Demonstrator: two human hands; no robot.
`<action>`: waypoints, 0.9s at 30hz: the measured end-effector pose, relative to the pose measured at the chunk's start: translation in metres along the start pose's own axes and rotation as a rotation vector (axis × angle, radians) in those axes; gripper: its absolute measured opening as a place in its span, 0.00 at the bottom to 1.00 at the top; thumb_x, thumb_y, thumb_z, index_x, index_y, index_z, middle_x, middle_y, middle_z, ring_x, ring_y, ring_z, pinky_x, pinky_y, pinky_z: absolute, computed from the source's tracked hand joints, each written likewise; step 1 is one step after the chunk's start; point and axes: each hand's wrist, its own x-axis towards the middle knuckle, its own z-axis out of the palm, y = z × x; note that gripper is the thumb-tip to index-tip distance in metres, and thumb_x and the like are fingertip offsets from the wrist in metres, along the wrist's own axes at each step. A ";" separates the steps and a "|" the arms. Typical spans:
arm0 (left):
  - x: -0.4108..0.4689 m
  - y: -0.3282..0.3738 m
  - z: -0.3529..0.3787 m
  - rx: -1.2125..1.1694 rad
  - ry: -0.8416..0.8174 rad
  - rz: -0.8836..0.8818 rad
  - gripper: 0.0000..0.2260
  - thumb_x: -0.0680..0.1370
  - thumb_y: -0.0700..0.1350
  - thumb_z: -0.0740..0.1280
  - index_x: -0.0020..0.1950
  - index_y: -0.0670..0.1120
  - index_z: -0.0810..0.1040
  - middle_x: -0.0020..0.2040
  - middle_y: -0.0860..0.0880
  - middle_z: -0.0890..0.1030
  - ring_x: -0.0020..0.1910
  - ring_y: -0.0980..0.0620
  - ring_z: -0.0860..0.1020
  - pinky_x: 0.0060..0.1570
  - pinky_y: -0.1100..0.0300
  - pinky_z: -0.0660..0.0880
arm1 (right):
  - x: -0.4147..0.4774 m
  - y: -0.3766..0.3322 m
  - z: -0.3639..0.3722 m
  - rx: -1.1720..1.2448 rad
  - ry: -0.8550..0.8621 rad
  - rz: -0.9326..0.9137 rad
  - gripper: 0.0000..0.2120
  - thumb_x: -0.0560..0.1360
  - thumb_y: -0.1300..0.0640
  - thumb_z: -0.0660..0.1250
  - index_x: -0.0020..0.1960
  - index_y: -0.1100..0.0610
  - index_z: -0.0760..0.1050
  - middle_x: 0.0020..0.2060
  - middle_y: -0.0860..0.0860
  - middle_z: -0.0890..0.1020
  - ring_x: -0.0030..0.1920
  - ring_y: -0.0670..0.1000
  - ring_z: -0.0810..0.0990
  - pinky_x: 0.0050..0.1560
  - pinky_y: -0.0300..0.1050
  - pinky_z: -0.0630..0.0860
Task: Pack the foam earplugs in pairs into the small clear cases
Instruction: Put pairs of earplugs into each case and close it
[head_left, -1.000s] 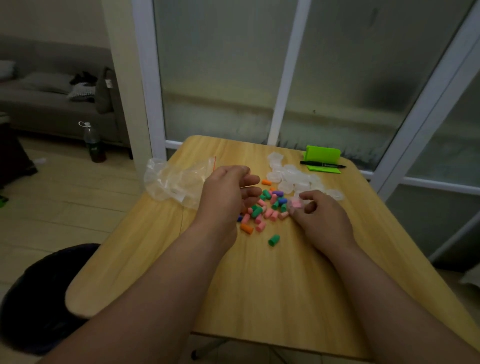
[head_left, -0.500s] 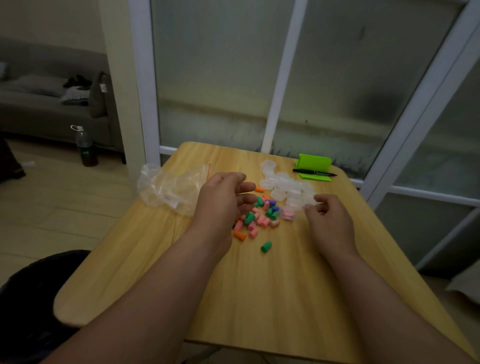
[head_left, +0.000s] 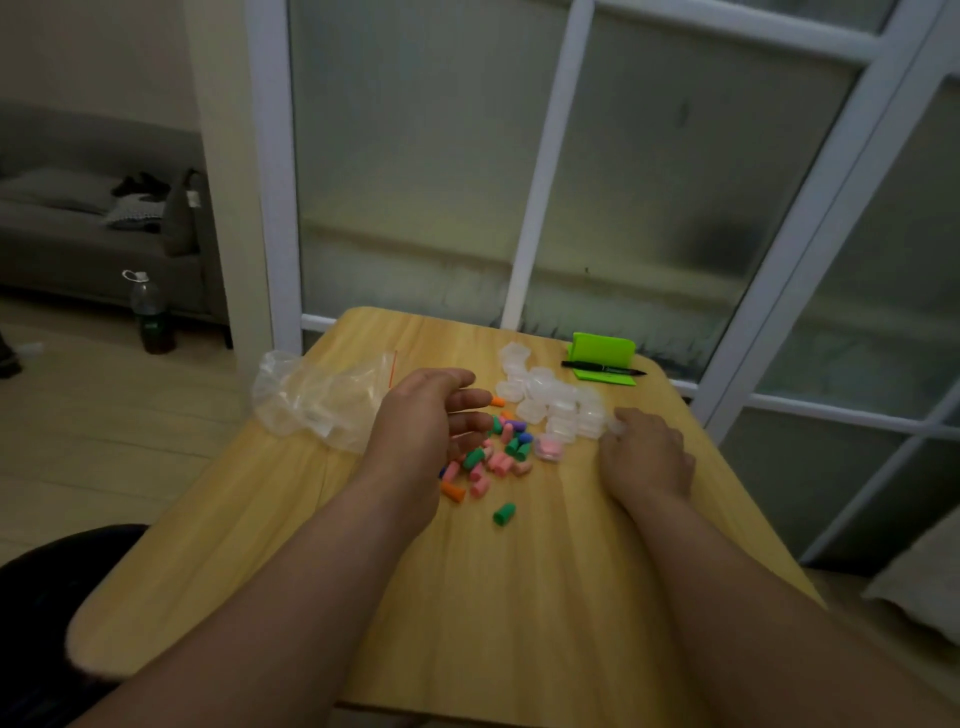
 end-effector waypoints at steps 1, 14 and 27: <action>-0.001 -0.001 0.001 0.003 -0.006 0.000 0.09 0.84 0.43 0.63 0.58 0.42 0.81 0.44 0.45 0.87 0.36 0.52 0.83 0.37 0.59 0.80 | -0.002 0.000 -0.001 -0.003 0.024 0.007 0.19 0.83 0.51 0.60 0.73 0.47 0.73 0.68 0.54 0.78 0.67 0.60 0.74 0.65 0.58 0.69; -0.018 -0.013 0.011 0.056 -0.067 -0.020 0.09 0.83 0.43 0.65 0.61 0.42 0.79 0.45 0.41 0.85 0.37 0.47 0.80 0.35 0.56 0.74 | -0.050 0.022 -0.035 0.161 -0.035 0.044 0.17 0.80 0.51 0.64 0.67 0.50 0.78 0.60 0.54 0.78 0.54 0.55 0.77 0.51 0.49 0.75; -0.061 -0.018 -0.003 0.322 -0.489 0.018 0.15 0.83 0.49 0.69 0.70 0.53 0.77 0.59 0.37 0.83 0.46 0.48 0.83 0.52 0.52 0.83 | -0.122 -0.044 -0.088 1.106 -0.455 0.021 0.08 0.78 0.54 0.75 0.55 0.55 0.83 0.46 0.53 0.89 0.52 0.54 0.86 0.52 0.53 0.78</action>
